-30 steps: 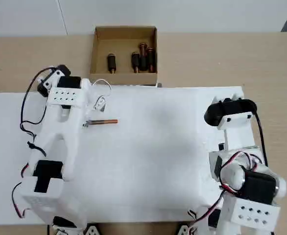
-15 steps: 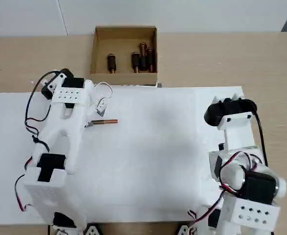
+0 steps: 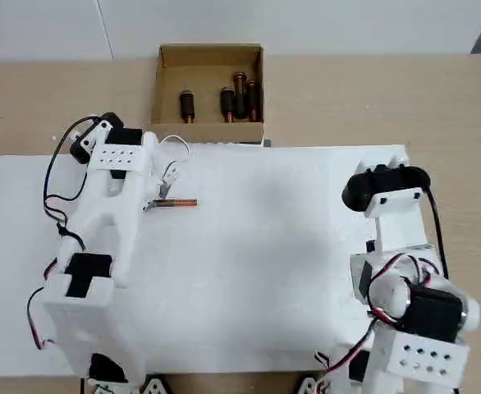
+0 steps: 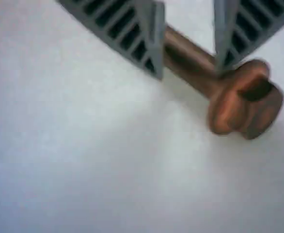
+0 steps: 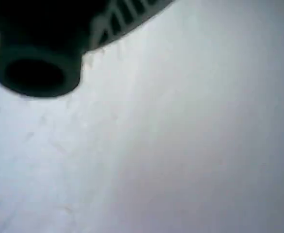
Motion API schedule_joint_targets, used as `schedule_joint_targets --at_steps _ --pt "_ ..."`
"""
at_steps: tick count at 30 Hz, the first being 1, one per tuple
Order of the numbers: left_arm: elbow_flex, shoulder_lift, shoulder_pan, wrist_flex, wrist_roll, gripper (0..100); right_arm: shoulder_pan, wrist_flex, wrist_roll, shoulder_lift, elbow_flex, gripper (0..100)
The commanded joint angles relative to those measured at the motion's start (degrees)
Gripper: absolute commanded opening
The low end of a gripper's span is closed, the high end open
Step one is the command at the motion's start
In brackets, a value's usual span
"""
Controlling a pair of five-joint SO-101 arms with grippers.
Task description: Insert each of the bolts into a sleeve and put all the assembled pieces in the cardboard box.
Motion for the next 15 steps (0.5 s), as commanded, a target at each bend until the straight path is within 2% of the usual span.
schedule_joint_targets --at_steps 1,9,15 --pt "-3.65 1.76 0.18 2.46 0.00 7 0.22 -1.19 -0.53 -0.40 0.09 0.4" --pt "-23.16 2.11 2.37 17.23 0.00 7 0.22 -2.33 -0.53 -0.40 0.35 0.4" --pt "-25.80 2.29 4.57 21.27 0.00 7 0.13 -2.68 -0.53 -0.40 0.44 0.4"
